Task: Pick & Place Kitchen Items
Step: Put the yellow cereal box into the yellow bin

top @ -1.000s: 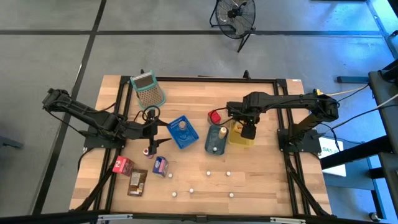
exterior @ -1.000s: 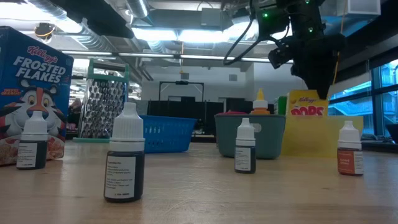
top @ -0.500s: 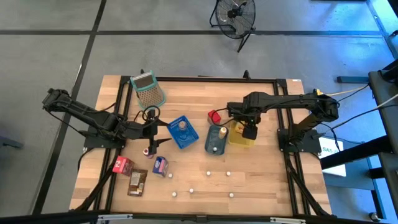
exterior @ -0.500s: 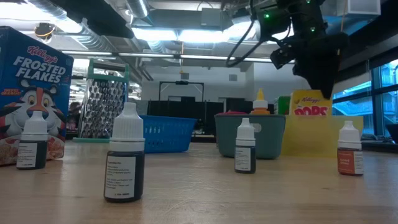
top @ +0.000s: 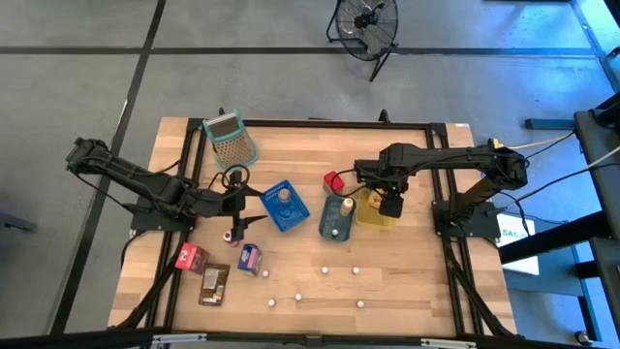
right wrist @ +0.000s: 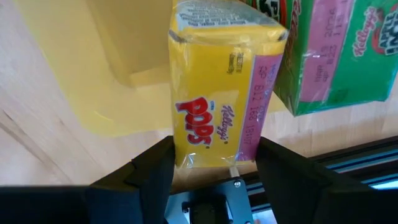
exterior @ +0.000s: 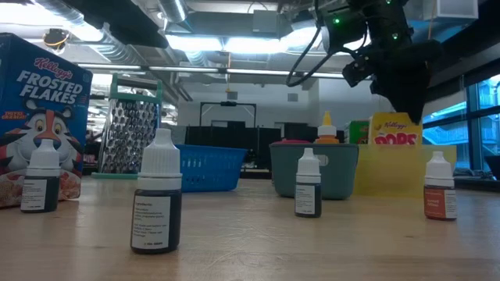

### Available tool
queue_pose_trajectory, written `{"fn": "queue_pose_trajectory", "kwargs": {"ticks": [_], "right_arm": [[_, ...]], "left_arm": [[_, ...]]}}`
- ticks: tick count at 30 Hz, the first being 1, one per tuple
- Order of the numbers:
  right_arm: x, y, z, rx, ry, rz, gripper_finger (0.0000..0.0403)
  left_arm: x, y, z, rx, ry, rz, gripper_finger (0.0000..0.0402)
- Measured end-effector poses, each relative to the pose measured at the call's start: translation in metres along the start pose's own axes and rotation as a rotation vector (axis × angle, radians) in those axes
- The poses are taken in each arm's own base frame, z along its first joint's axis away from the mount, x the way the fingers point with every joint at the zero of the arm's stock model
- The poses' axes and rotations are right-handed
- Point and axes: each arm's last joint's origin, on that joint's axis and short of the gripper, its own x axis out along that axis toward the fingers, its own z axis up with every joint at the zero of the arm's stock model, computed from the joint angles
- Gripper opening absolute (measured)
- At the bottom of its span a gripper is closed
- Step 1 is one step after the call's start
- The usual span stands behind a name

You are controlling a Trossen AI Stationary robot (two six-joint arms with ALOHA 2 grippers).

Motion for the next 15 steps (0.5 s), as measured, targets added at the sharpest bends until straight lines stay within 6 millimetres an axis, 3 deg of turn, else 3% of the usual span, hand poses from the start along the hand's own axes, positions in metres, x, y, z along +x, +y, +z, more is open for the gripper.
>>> {"fn": "queue_pose_trajectory", "kwargs": {"ticks": [15], "right_arm": [[-0.0001,0.0,0.0002,0.009,-0.004,-0.002,0.0222]], "left_arm": [[0.0,0.0,0.0,0.0,0.0,0.0,0.0279]]}}
